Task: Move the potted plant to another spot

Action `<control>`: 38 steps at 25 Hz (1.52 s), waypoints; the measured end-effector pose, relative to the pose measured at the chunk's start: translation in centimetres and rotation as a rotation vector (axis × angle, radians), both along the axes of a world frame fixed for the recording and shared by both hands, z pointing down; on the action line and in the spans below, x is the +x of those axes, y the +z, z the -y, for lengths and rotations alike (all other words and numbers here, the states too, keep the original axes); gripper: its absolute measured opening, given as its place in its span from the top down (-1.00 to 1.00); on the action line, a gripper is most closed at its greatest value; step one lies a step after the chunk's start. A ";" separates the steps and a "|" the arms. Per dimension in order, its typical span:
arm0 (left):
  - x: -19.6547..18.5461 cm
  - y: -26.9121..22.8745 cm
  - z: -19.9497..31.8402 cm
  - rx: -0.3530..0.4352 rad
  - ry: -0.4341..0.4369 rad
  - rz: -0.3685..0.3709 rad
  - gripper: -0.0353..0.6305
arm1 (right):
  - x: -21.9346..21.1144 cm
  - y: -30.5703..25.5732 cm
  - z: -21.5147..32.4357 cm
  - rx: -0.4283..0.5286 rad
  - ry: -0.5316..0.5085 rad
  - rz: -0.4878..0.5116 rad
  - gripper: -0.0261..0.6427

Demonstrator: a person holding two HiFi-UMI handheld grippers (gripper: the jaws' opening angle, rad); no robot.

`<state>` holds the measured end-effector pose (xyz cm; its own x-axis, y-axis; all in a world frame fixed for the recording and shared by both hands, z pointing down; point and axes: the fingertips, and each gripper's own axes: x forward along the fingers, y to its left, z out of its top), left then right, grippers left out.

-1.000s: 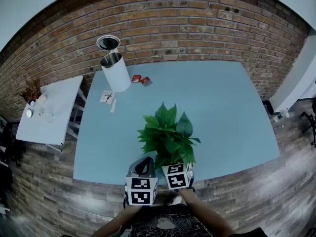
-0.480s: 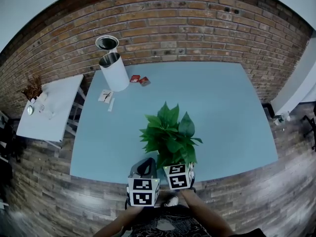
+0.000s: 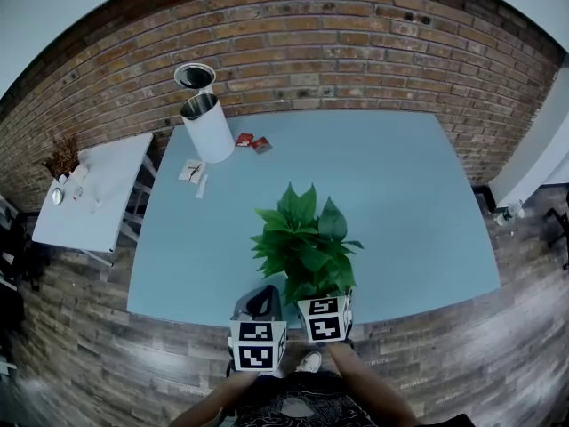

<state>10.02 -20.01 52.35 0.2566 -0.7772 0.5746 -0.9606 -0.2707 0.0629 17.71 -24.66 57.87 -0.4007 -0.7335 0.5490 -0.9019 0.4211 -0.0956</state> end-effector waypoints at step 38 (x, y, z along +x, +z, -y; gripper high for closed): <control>3.0 -3.5 -10.0 0.070 0.091 -0.030 0.89 | 2.5 -7.0 -12.5 0.066 0.053 0.034 0.48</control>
